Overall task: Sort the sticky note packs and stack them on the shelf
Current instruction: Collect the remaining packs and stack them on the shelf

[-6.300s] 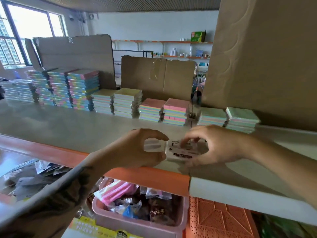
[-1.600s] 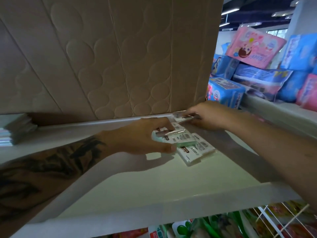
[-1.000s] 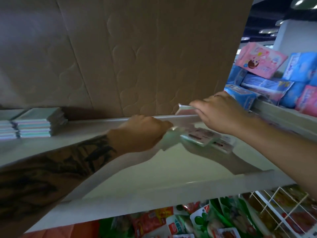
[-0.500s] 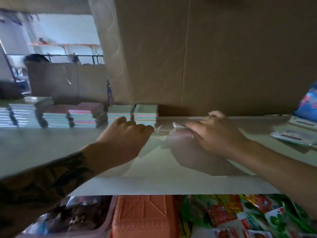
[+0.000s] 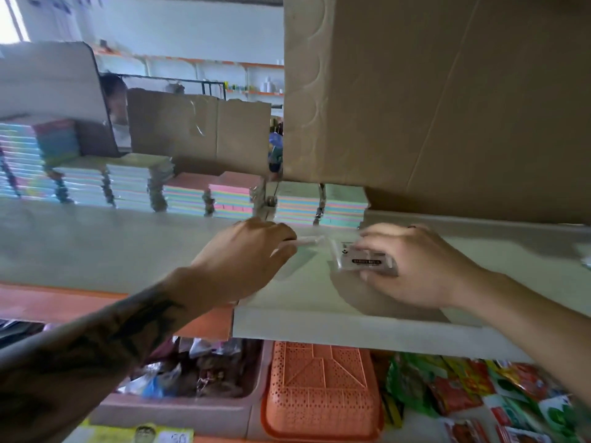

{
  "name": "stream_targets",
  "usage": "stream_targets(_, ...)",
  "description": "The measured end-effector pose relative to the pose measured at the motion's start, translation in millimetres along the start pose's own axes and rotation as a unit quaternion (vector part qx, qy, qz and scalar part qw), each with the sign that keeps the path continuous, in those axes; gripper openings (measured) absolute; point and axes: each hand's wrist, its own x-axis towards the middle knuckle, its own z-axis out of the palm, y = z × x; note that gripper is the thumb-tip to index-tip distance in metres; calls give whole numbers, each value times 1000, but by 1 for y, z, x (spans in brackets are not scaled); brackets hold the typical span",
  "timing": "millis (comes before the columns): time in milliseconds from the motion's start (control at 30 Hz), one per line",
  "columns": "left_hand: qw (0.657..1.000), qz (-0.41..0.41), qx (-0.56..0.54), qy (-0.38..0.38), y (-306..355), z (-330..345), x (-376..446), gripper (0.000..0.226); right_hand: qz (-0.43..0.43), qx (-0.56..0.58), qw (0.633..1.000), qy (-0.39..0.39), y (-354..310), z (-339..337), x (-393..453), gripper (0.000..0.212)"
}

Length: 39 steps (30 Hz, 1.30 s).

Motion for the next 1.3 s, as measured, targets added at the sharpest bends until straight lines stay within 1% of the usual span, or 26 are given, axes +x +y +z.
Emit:
stream_targets(100,997,-13,-61,44,2,-7,6,22,6,114,992,44,-16,-7,10,64)
stream_targets(200,989,-67,-128,30,7,-14,14,25,9,175,984,42,-31,-8,22,68)
stream_targets(267,984,-85,-156,21,11,-15,17,28,28,233,971,55,-36,-3,28,58)
stream_targets(333,977,-89,-191,15,13,-14,18,32,53,308,946,80,-39,0,32,41)
stream_targets(400,965,-106,-239,16,15,-10,19,34,74,372,921,92,-40,1,34,29)
stream_targets(467,931,-151,-331,33,18,-7,20,25,90,419,898,104,-41,1,32,22)
stream_targets(500,906,-180,-382,39,19,-5,21,20,101,441,884,114,-40,1,30,20)
stream_targets(533,879,-208,-427,40,21,-4,21,21,119,464,869,127,-40,2,29,19)
stream_targets(567,856,-230,-461,34,22,-4,21,23,142,488,849,141,-40,2,27,17)
stream_targets(633,825,-257,-504,20,25,-3,22,20,186,530,811,161,-37,4,24,16)
stream_targets(667,815,-264,-516,16,26,-2,23,17,198,536,805,162,-35,5,22,17)
stream_targets(700,809,-269,-522,14,27,-2,24,13,197,522,814,161,-33,6,21,18)
stream_targets(733,810,-270,-520,11,27,-1,27,9,184,485,839,163,-30,7,18,20)
stream_targets(767,813,-270,-516,8,28,-1,29,9,160,429,873,166,-27,8,15,27)
stream_targets(833,816,-271,-510,-2,31,0,33,17,85,311,935,147,-23,4,6,52)
stream_targets(867,813,-273,-514,-8,32,0,34,22,42,266,955,126,-21,1,4,63)
stream_targets(933,801,-280,-529,-24,33,0,35,28,-27,173,980,89,-18,-3,4,69)
stream_targets(1000,795,-281,-536,-40,35,2,35,30,-48,116,989,77,-15,-5,10,65)
stream_targets(1067,806,-277,-521,-40,35,4,36,27,-47,132,988,62,-11,-8,16,63)
stream_targets(1100,820,-273,-502,-36,34,4,36,29,-49,150,986,54,-9,-9,19,63)
stream_targets(1133,841,-264,-471,-36,32,4,36,34,-48,169,983,49,-6,-10,22,62)
stream_targets(1167,869,-247,-427,-41,30,4,34,38,-45,188,980,49,-1,-13,26,61)
stream_targets(1233,930,-205,-297,-73,28,2,26,39,-18,209,976,50,10,-20,39,59)
stream_targets(1267,953,-190,-212,-102,27,1,21,45,0,208,977,47,18,-23,49,58)
stream_targets(1300,968,-177,-121,-134,25,0,15,59,18,204,978,45,27,-25,61,57)
